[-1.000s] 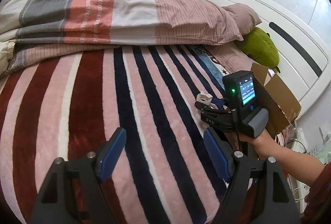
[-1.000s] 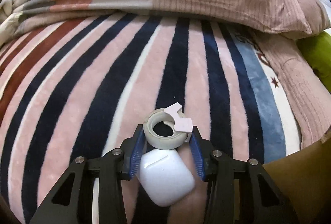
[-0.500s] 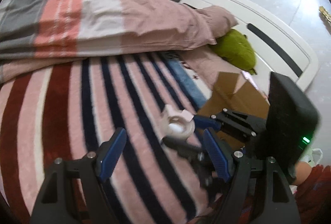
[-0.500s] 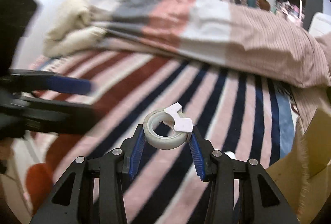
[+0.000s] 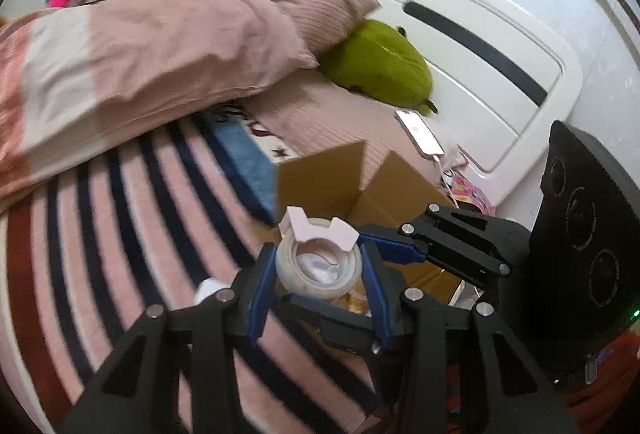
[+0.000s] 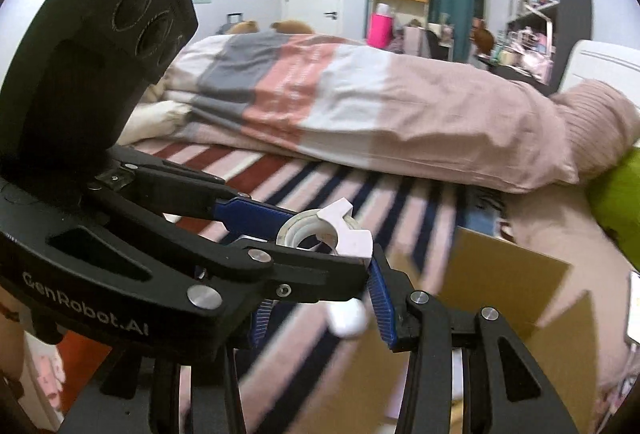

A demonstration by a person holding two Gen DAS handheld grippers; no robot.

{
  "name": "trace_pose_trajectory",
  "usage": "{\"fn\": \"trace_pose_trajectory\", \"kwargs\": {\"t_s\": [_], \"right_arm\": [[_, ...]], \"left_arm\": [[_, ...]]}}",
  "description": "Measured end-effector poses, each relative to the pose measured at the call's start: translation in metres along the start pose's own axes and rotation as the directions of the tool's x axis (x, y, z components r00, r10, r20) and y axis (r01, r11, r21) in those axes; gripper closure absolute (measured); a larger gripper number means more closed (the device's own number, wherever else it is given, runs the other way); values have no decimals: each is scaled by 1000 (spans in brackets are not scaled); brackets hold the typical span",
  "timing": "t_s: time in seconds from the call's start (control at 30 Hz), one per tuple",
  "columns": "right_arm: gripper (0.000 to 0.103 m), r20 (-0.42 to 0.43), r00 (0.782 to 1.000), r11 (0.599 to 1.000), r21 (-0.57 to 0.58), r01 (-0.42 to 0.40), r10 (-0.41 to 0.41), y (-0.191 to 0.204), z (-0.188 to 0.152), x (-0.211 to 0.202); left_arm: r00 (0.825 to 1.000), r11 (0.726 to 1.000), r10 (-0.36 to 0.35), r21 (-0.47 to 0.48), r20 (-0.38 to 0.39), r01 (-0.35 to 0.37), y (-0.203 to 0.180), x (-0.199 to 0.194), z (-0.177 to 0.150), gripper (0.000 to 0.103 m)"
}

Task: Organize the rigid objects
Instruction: 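Carry the tape roll into the cardboard box and open the right tool, then lower the right tool onto the white earbud case and grasp it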

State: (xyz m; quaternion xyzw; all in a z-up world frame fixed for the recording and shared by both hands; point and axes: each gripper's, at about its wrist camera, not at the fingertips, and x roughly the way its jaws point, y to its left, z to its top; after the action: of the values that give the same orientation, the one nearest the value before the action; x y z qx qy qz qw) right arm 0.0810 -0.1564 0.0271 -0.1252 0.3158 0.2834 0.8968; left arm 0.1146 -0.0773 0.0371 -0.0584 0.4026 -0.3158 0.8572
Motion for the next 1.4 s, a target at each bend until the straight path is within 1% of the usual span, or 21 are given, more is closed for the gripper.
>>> {"fn": "trace_pose_trajectory", "kwargs": {"t_s": [0.1,0.2,0.4,0.43,0.47,0.5,0.53,0.57,0.63,0.7,0.77,0.83,0.9,0.97,1.0,1.07,1.13,1.2,1.3,1.37,1.4], "right_arm": [[65,-30,999,999,21,40,-39,-27,-9,-7],[65,-65,995,997,26,76,-74,-48,-17,-11],[64,-127,986,992,34,118,-113,-70,-27,-10],[64,-133,984,992,35,124,-118,-71,-28,-10],[64,-141,983,991,37,127,-121,-73,-30,-10],[62,-150,981,990,42,132,-124,-74,-31,-10],[53,-157,980,990,49,134,-125,-76,-31,-10],[42,-160,979,989,58,134,-123,-76,-31,-10],[36,-160,979,989,57,137,-126,-76,-32,-11],[34,-163,978,989,48,141,-132,-73,-33,-13],[24,-161,979,990,45,136,-127,-69,-34,-17],[17,-157,980,991,42,128,-120,-65,-34,-21],[16,-133,984,991,47,123,-115,-61,-33,-25],[16,-91,988,990,61,127,-122,-56,-34,-32],[16,-91,989,991,56,124,-118,-52,-33,-33],[16,-120,989,995,43,89,-84,-42,-28,-33],[16,-108,994,998,51,37,-31,-30,-20,-33],[16,-88,996,999,47,15,-11,-18,-12,-32],[16,-52,998,1000,9,-24,25,10,1,-26],[16,-48,997,998,-22,-60,58,33,7,-17],[17,-55,995,996,-38,-82,79,44,9,-11]], "left_arm": [[999,999,-20,27,-36,21,-17,25,12,64],[997,998,-22,52,-68,25,-32,48,19,64],[995,998,-14,67,-96,21,-45,69,25,64],[995,998,-8,68,-95,15,-46,70,25,60],[996,998,-1,70,-93,7,-47,70,25,48],[996,997,14,71,-84,-8,-46,69,24,40],[997,997,29,71,-71,-24,-46,66,24,30],[998,997,36,72,-60,-32,-45,62,23,29],[998,997,32,71,-47,-29,-44,55,21,29],[998,996,48,70,-29,-46,-42,45,19,28],[998,995,68,74,-11,-67,-39,35,16,28],[997,995,74,69,1,-74,-35,25,12,28],[996,995,83,60,17,-83,-30,13,7,27],[995,994,92,55,31,-94,-24,3,3,23],[994,994,99,50,42,-101,-20,-4,0,22],[992,993,111,40,63,-114,-11,-20,-6,21],[988,991,126,24,83,-129,0,-34,-12,21],[982,987,157,1,109,-158,14,-52,-20,21],[963,974,228,-38,142,-224,40,-79,-34,20],[955,968,252,-65,156,-244,56,-92,-44,19],[948,961,275,-85,162,-264,68,-100,-52,19]]}}
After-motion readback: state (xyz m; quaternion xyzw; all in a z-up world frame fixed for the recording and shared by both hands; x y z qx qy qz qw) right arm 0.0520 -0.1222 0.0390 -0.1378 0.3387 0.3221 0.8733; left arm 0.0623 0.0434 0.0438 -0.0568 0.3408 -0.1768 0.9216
